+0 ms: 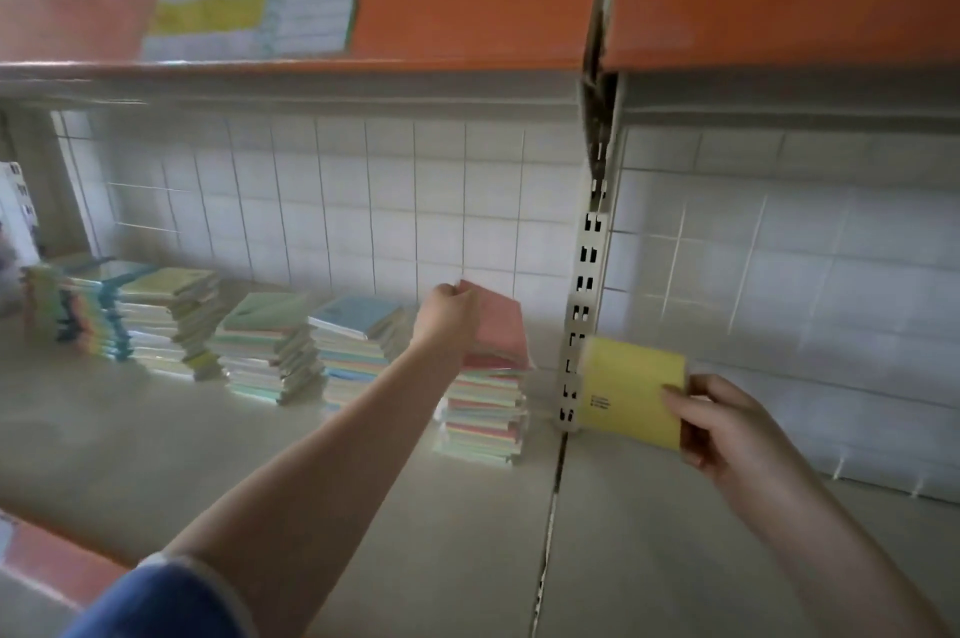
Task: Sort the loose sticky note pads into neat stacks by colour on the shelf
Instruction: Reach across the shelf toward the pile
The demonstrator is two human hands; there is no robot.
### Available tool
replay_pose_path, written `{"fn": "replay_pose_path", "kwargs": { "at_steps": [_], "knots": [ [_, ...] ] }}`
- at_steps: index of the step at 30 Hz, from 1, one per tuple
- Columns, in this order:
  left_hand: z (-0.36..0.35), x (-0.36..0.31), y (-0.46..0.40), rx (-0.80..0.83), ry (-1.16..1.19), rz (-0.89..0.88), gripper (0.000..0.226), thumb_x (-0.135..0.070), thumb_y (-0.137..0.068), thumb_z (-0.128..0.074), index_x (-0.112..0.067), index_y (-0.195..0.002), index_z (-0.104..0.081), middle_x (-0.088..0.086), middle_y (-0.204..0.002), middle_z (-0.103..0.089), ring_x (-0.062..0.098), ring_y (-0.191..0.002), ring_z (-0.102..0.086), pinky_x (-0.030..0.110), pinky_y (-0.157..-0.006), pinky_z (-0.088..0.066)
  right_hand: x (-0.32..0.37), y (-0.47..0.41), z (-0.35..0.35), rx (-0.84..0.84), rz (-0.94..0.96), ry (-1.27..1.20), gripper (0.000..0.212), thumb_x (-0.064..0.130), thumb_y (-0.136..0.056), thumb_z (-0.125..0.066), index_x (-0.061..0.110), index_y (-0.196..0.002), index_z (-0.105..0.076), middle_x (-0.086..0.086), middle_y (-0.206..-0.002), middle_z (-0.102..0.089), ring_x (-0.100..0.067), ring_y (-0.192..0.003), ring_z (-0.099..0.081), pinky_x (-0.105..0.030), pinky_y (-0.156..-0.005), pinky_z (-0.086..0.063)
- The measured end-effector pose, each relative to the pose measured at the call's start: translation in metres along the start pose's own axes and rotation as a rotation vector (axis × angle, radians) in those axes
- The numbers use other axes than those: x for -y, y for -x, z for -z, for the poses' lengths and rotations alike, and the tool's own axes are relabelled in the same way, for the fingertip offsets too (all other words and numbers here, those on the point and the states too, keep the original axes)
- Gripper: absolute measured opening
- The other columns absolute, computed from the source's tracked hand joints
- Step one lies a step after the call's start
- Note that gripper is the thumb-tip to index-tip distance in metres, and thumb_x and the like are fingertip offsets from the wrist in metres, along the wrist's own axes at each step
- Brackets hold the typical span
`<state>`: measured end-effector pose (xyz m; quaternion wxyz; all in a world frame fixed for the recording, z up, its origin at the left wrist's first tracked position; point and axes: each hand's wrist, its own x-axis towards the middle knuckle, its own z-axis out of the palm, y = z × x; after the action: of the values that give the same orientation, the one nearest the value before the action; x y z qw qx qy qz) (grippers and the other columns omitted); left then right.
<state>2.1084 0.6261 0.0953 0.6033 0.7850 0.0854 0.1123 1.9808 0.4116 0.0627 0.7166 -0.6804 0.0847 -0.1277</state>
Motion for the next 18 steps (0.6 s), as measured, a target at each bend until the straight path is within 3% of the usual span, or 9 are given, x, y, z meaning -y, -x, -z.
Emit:
{"fn": "replay_pose_path", "kwargs": {
  "at_steps": [5,10,15,18],
  "knots": [
    [-0.009,0.027,-0.014,-0.062,-0.304,0.065,0.038,-0.038,-0.081,-0.051,-0.014,-0.109,-0.061,0.01,-0.115,-0.059,0.033,-0.11,-0.053,0.044,-0.096,-0.044,-0.002,-0.004,-0.011,-0.022,0.0,-0.013,0.01,0.002,-0.086,-0.059,0.006,-0.079,-0.052,0.0,-0.048,-0.045,-0.013,-0.045,-0.036,-0.018,-0.036,-0.026],
    [-0.003,0.024,-0.011,-0.034,-0.237,0.034,0.048,-0.03,-0.084,-0.057,-0.019,-0.13,-0.048,0.011,-0.131,-0.046,0.032,-0.12,-0.045,0.04,-0.102,-0.039,0.004,-0.011,-0.028,-0.024,0.018,0.001,0.014,0.004,-0.086,-0.059,0.009,-0.075,-0.051,0.002,-0.048,-0.048,-0.013,-0.047,-0.037,-0.017,-0.035,-0.027],
    [0.031,0.021,0.014,-0.098,-0.123,-0.329,0.03,-0.025,-0.088,-0.058,-0.017,-0.118,-0.058,0.004,-0.12,-0.054,0.023,-0.114,-0.048,0.037,-0.098,-0.038,0.019,-0.024,-0.056,0.036,0.031,-0.033,0.012,0.002,-0.085,-0.06,0.009,-0.078,-0.053,-0.004,-0.063,-0.053,-0.014,-0.054,-0.041,-0.016,-0.034,-0.027],
    [0.073,0.034,0.02,-0.243,-0.246,-0.53,0.018,-0.022,-0.089,-0.06,-0.016,-0.105,-0.064,0.001,-0.11,-0.06,0.023,-0.106,-0.051,0.032,-0.089,-0.038,0.031,-0.034,-0.085,0.096,0.053,-0.041,0.011,0.001,-0.084,-0.06,0.009,-0.078,-0.054,-0.006,-0.065,-0.054,-0.015,-0.054,-0.04,-0.016,-0.034,-0.027]
  ]
}}
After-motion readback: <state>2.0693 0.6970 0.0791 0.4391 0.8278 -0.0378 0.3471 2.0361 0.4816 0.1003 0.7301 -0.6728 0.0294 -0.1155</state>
